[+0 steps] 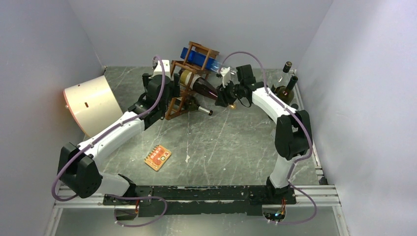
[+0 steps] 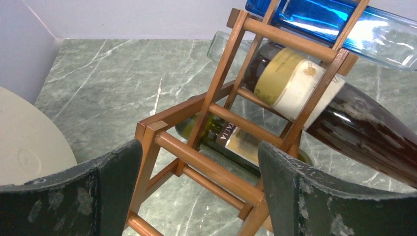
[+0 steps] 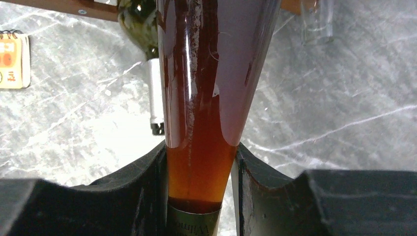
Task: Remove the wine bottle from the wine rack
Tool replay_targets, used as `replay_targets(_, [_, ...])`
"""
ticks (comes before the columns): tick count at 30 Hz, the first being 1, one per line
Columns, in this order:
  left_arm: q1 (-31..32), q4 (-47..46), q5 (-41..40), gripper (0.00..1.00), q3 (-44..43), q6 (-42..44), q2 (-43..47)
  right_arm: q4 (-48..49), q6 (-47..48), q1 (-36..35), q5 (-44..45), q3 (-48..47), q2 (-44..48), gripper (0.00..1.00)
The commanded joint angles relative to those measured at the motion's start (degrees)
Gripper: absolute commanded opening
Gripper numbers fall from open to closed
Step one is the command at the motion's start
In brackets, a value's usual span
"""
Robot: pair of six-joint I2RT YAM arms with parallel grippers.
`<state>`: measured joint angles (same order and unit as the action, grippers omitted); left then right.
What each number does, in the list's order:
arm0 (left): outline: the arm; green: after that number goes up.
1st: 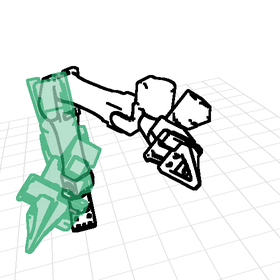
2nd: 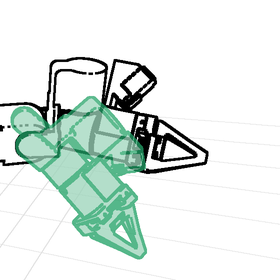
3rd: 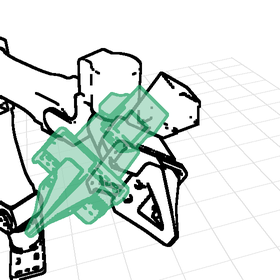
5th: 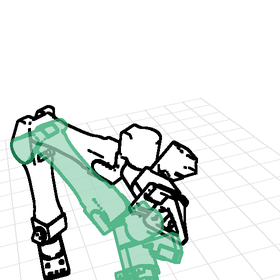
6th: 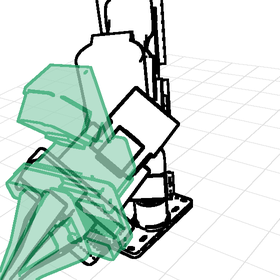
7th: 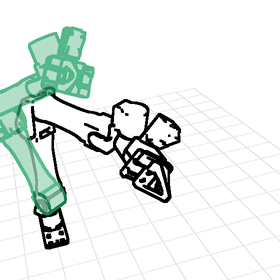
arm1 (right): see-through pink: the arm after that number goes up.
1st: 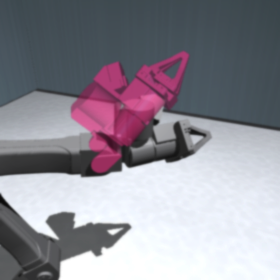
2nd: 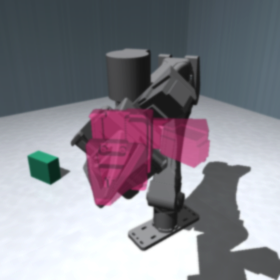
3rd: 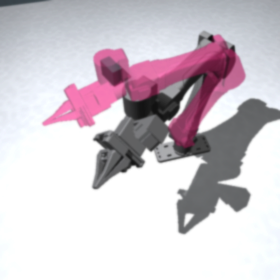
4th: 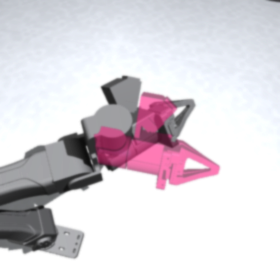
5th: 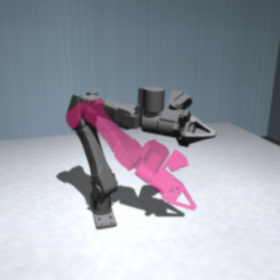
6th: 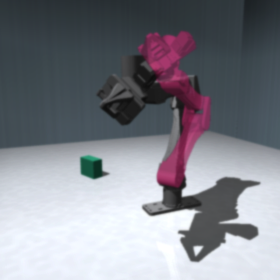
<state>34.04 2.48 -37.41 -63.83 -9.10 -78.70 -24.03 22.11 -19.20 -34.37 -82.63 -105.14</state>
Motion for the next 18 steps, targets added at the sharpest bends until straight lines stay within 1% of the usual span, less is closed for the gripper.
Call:
replay_targets(1, [-0.6,-0.5,0.1,0.90,-2.2,-0.4,0.3,8.6,-2.3,0.8,-8.1,4.7,8.4,0.00])
replay_targets(3, [-0.6,-0.8,-0.2,0.90,-1.9,-0.5,0.7,12.6,-5.1,1.3,-8.2,8.3,11.8,0.00])
replay_targets(6, [-0.6,-1.3,0.0,0.89,-1.4,-0.4,1.8,18.8,-11.3,2.3,-12.1,11.7,14.3,0.00])
replay_targets(10, [-0.5,-1.9,-0.3,0.89,-0.9,0.0,2.7,22.3,-19.3,2.4,-14.4,12.7,14.5,0.00])
replay_targets(15, [-0.6,-1.9,-0.5,0.89,-0.9,0.2,3.0,26.0,-27.2,3.2,-14.4,14.9,17.2,0.00])
replay_targets(18, [-0.6,-1.5,0.1,0.88,-1.2,-0.1,3.0,28.5,-31.2,5.5,-16.5,16.8,18.3,0.00])
